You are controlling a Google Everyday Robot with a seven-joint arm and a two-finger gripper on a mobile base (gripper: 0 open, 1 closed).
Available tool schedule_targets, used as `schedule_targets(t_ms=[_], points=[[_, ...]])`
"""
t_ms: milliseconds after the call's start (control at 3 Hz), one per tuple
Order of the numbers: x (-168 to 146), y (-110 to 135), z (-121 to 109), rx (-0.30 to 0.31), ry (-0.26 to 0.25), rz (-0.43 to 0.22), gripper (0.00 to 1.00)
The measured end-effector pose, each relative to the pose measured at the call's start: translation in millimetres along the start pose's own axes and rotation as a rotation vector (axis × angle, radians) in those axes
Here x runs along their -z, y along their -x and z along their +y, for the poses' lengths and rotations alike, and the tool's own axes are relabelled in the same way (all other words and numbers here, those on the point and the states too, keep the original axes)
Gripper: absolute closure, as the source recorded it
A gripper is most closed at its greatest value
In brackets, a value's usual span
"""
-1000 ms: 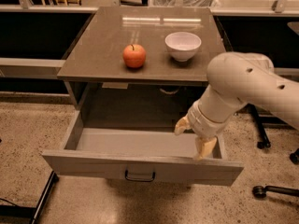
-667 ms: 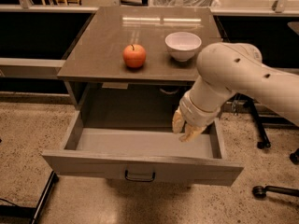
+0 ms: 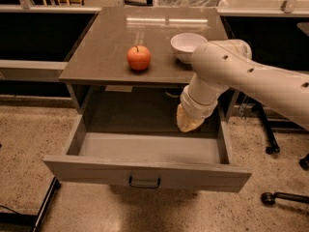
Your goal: Open top drawer
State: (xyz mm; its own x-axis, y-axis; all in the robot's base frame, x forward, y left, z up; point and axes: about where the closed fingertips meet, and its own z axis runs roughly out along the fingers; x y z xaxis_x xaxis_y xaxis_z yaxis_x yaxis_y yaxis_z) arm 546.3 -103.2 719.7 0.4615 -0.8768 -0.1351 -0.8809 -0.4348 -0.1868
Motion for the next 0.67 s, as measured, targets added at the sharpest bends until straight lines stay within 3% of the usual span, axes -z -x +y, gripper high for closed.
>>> schedule_targets(t_ms=[667], points=[[-38.2, -17.4, 13.2, -0.079, 0.057, -0.035, 1.00]])
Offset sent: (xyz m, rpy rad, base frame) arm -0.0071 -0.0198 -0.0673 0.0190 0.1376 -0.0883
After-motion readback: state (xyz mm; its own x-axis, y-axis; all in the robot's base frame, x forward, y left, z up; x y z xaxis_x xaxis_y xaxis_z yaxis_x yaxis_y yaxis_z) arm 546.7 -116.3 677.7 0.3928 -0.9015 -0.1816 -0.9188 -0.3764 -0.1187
